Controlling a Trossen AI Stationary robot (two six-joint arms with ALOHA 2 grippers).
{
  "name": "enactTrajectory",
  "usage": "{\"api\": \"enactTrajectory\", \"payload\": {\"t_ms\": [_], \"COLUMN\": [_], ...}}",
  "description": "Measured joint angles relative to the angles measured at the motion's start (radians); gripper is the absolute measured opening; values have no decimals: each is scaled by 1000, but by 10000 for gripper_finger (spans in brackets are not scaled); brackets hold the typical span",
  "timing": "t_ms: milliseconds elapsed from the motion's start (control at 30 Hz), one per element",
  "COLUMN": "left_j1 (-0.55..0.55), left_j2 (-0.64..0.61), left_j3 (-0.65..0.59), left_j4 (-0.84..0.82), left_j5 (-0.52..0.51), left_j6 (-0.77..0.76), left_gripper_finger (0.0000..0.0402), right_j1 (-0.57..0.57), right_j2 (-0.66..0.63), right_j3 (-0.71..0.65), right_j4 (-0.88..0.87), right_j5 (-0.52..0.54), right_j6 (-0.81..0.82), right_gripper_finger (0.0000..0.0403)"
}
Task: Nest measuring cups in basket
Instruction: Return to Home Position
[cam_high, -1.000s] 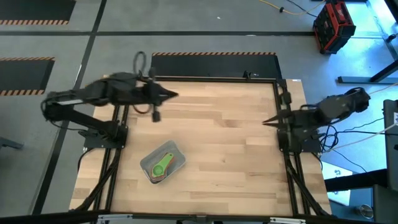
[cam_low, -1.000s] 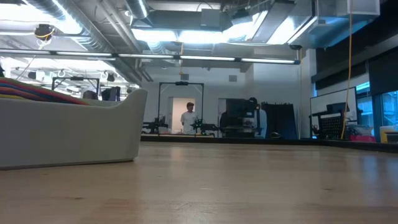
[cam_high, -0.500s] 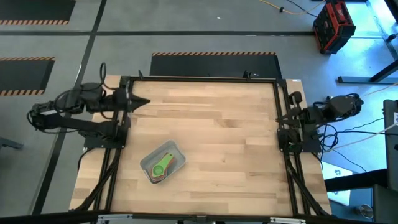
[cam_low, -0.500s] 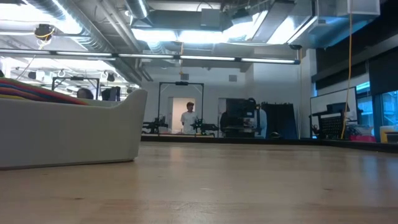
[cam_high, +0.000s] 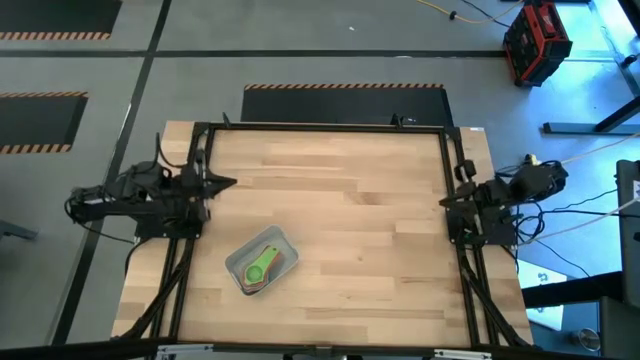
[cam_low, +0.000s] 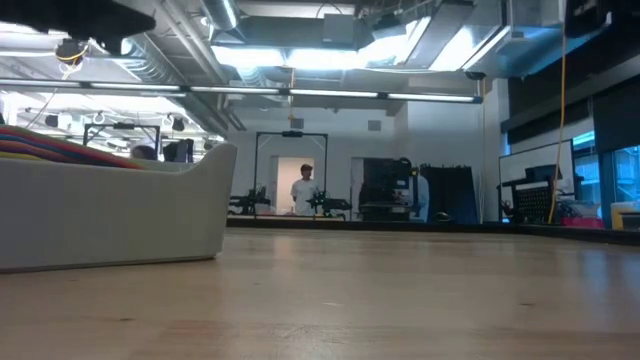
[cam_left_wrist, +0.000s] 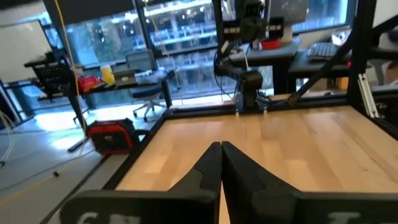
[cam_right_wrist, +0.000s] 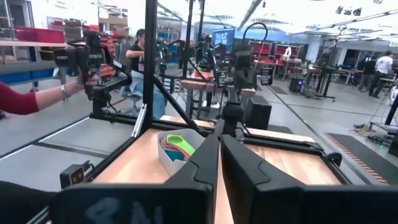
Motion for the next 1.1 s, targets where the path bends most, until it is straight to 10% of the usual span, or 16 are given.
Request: {"api": "enactTrajectory", "payload": {"t_ms": [1100], "left_j1": [0], "left_j2": [-108], "left_j3": [-354], "left_j4": [369], "left_j5": [113], "left_j6": [-33], "left_gripper_finger": [3], "right_j1": [0], "right_j2": [-28], "right_j3": [-373], "right_j4": [448], "right_j5": [-8], "right_j6": [-47], "right_gripper_finger": [25]}}
